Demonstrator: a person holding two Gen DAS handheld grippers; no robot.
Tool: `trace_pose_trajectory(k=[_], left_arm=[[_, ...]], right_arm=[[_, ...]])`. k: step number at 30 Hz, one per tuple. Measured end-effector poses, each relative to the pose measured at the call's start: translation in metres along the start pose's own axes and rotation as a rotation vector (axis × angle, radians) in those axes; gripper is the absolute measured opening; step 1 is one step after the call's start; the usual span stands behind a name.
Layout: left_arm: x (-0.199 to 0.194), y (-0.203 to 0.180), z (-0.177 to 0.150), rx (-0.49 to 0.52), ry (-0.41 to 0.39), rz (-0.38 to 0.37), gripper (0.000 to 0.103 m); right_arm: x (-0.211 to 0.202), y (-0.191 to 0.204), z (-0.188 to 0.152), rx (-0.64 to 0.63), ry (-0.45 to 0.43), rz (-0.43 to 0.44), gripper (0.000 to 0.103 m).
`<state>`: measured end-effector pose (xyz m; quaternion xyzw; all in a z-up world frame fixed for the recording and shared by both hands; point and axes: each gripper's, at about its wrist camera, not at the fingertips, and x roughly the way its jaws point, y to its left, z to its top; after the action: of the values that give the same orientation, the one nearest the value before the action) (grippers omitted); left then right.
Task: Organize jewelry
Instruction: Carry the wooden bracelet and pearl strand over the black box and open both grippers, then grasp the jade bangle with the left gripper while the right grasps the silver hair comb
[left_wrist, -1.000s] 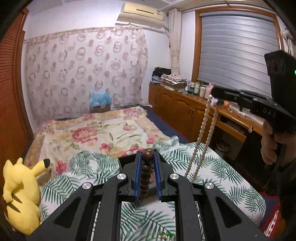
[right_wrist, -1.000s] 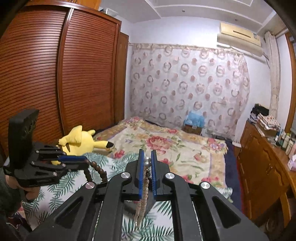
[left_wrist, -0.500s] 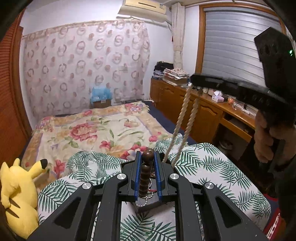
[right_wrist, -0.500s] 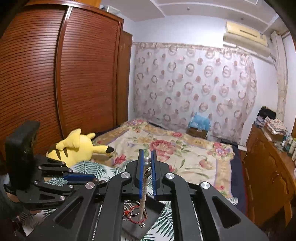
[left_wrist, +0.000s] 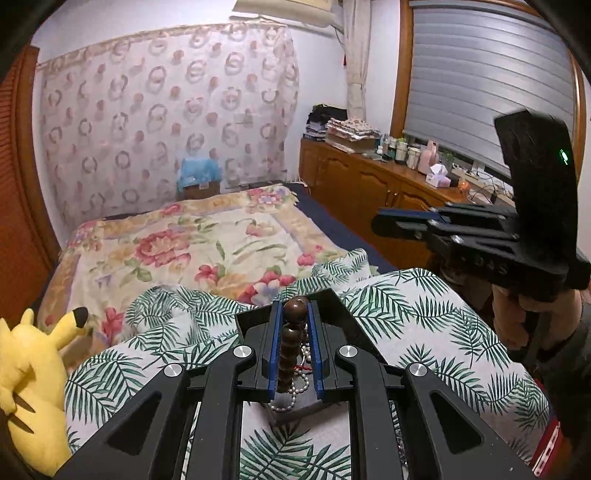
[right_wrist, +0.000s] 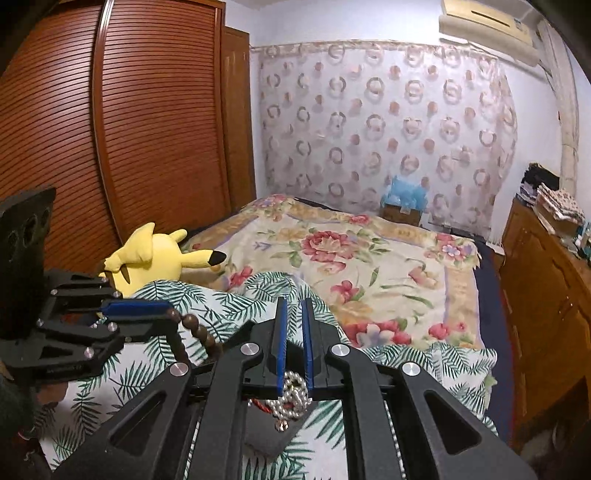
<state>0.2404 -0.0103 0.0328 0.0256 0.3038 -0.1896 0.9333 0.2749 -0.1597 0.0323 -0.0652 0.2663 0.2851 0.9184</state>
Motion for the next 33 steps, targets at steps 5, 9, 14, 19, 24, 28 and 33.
trace_pose_trajectory(k=[5,9,14,19,24,28,33], left_arm=[[0.005,-0.004,0.003,0.009,0.005,-0.01,0.012],[0.008,-0.009,0.003,0.019,0.008,-0.015,0.013],[0.012,-0.009,-0.003,0.019,0.035,-0.01,0.015],[0.004,-0.01,-0.026,0.01,0.061,-0.014,0.027],[-0.009,-0.012,-0.064,-0.004,0.112,-0.013,0.028],[-0.017,-0.015,-0.093,-0.016,0.158,-0.004,0.028],[-0.028,-0.017,-0.125,-0.046,0.202,-0.009,0.028]], right_arm=[[-0.004,-0.002,-0.024,0.011,0.025,-0.02,0.009],[-0.007,-0.002,-0.043,0.026,0.043,-0.02,0.009],[-0.014,0.005,-0.072,0.024,0.072,-0.02,0.009],[-0.023,0.013,-0.102,0.022,0.109,-0.017,0.009],[-0.035,0.021,-0.129,0.034,0.138,-0.009,0.009],[-0.041,0.027,-0.148,0.045,0.159,-0.001,0.01],[-0.045,0.033,-0.16,0.064,0.168,0.007,0.01]])
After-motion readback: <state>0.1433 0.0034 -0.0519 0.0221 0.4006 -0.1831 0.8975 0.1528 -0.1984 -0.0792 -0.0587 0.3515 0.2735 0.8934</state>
